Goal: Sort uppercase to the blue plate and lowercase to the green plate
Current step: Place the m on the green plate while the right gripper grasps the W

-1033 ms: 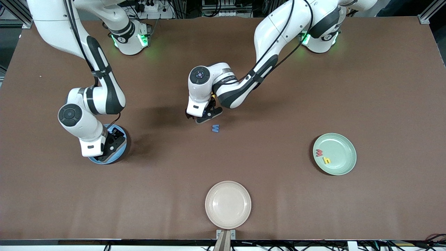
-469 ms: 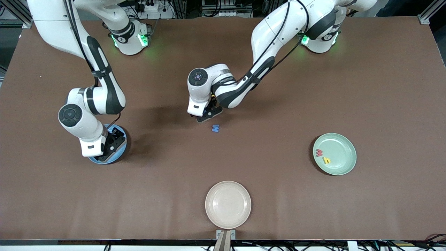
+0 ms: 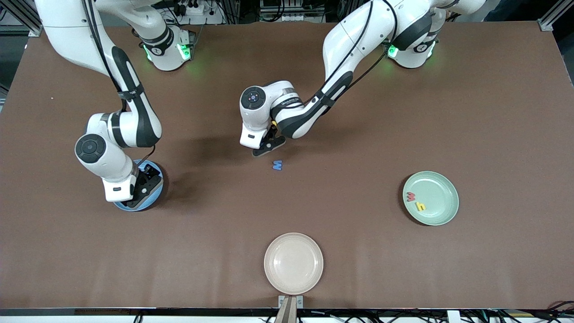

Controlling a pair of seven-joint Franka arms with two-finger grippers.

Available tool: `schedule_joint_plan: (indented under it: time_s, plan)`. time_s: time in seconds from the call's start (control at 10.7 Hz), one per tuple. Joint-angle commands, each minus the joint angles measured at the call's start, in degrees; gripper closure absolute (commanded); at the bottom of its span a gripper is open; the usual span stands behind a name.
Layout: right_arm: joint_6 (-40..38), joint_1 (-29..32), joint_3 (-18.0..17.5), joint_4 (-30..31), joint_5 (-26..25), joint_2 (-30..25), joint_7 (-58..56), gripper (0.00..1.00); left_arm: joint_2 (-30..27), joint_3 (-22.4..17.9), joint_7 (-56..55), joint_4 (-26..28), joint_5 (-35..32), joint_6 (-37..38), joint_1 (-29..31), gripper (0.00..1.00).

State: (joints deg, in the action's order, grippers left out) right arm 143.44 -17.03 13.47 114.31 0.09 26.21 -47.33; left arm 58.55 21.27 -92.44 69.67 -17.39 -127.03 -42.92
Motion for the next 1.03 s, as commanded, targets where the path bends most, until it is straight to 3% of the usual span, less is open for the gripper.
schedule_joint_plan:
  time_s: [0.0,0.28,0.56,0.94]
  plan:
    - [-0.6,-0.5,-0.4,-1.0,1.0,0.7,0.9,0.0,0.6,-1.4,1.3,-0.6,1.7,1.9,-1.1,1.0]
    - [-3.5,-4.7,-1.0,-1.5,1.4,0.8,13.9,0.0,-2.0,-1.5,4.0,-0.6,1.0,7.1,0.3,1.0]
    - [-4.1,-11.3,-0.9,-3.7,10.8,2.0,23.2,0.0,-7.1,-5.7,14.8,-0.7,1.2,10.3,3.0,1.0]
    - [-4.1,-21.0,-0.9,-8.2,11.1,5.8,47.4,0.0,-11.7,-6.0,33.3,-0.6,1.0,14.1,14.6,1.0]
